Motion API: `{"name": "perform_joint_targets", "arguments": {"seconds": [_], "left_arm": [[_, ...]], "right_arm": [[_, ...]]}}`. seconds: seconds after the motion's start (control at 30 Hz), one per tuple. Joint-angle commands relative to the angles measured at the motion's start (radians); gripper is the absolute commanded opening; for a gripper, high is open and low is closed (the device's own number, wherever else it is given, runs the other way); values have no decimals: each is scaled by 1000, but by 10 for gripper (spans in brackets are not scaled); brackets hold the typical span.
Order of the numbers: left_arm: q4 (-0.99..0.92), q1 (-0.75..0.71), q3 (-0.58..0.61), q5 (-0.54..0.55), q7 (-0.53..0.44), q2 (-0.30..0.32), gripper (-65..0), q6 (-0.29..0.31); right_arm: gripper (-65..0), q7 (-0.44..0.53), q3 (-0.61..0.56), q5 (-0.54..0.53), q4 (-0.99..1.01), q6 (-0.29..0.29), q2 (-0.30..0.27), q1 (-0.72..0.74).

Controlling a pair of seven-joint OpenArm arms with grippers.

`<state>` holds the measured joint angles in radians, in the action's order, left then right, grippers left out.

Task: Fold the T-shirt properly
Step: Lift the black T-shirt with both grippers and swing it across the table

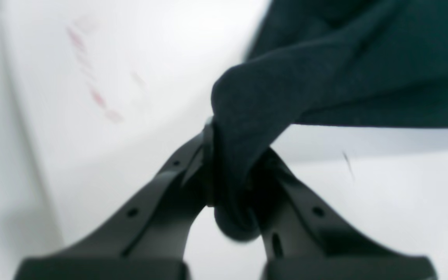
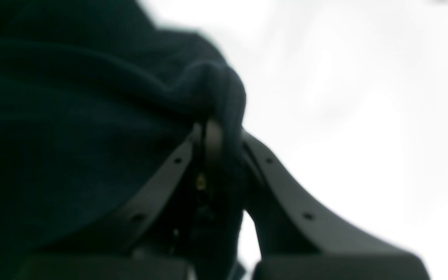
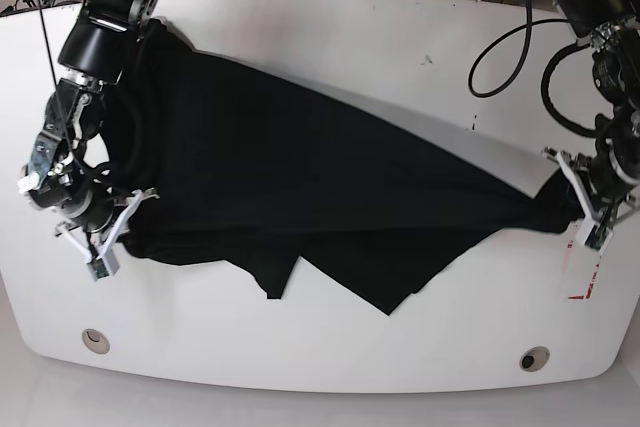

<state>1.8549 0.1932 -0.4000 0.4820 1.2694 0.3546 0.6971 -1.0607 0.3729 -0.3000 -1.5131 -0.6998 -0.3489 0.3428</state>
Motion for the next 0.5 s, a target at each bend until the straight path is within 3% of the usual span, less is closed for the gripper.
{"name": "perform_joint_targets", "arguments": {"seconds": [0.0, 0.23, 0.47], "left_arm": [[21, 82, 23, 24, -32, -4, -650, -14], [16, 289, 80, 24, -33, -52, -650, -103], [18, 455, 86, -42, -32, -84, -650, -126]], "right_arm": [[-650, 9, 4, -11, -25, 2, -55, 78], [-650, -29, -67, -11, -22, 2, -146, 253], [-650, -65, -162, -12, -25, 2, -209, 428]]}}
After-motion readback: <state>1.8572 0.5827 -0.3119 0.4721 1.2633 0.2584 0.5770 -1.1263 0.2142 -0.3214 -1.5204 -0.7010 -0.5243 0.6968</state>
